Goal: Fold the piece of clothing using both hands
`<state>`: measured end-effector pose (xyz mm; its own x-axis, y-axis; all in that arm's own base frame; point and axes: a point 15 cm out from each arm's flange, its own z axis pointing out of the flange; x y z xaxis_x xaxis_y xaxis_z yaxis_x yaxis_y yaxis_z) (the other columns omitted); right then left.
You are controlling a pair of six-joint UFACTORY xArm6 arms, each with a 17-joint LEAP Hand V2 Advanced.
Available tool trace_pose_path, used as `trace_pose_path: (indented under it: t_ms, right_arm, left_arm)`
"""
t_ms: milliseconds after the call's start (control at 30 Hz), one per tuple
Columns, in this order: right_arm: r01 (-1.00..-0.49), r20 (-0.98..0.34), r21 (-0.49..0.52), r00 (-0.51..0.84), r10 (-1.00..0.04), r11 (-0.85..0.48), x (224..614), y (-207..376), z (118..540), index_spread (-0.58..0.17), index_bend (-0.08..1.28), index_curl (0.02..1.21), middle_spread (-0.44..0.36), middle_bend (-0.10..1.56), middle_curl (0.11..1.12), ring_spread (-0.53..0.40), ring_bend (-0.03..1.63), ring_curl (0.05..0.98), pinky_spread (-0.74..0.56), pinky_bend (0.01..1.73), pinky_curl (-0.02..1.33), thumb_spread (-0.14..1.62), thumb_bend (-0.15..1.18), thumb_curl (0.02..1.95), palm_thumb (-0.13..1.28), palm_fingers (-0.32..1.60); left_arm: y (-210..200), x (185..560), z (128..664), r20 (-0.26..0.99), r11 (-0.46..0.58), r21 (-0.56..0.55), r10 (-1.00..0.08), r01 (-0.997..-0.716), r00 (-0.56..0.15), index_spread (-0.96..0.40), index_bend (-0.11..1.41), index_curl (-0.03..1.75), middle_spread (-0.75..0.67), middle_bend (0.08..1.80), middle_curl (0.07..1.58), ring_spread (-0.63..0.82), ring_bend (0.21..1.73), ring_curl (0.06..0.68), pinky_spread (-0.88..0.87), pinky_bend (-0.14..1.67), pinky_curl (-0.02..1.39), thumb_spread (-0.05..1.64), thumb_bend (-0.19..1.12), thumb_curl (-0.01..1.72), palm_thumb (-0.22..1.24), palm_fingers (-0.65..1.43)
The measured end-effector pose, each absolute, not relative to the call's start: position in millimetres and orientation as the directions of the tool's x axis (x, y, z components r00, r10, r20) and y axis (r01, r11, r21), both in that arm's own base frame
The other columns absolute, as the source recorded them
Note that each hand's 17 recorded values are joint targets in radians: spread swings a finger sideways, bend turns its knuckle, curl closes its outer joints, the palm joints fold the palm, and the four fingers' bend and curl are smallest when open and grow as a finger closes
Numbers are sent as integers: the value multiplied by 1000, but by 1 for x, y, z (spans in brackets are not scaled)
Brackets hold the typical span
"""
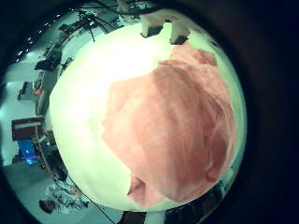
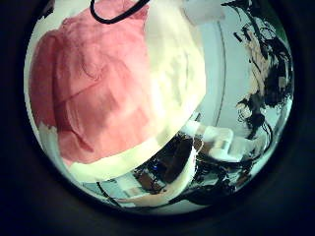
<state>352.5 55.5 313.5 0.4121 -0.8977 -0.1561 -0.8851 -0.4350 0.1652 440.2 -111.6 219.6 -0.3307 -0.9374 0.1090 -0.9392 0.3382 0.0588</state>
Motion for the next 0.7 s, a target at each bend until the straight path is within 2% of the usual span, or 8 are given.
trace_pose_path:
  t_ms: [67,200,467,700]
  right_arm:
    - [-885,-157,169,411,-898,-434,351,55,314,-273,164,282,22,196,343,225,312,234,284,363,288,1008,-19,571,919,152]
    - [-885,-153,169,412,-898,-435,352,54,315,-272,163,283,32,195,342,214,308,235,281,355,290,1008,-19,572,919,153]
    - [-885,-158,170,410,-898,-434,353,56,311,-272,161,283,37,195,339,206,303,239,280,349,295,1008,-19,572,919,155]
    - [-884,-156,169,412,-898,-435,353,56,312,-272,159,283,40,196,338,197,301,242,280,346,299,1008,-19,573,919,155]
  left_arm:
    - [-97,441,221,98,315,52,-946,-948,-309,96,147,251,239,170,246,508,389,226,518,210,319,1214,-15,223,33,-67]
    - [-95,421,204,102,316,81,-946,-945,-307,95,149,251,235,172,248,508,388,227,519,208,319,1214,-15,222,33,-65]
    - [-83,405,169,40,331,57,-943,-942,-329,91,151,254,228,174,251,498,394,230,511,205,320,1208,-14,226,46,-54]
    - [-91,398,146,26,358,60,-934,-932,-357,84,155,259,220,175,254,494,399,233,508,206,321,1202,-14,228,51,-45]
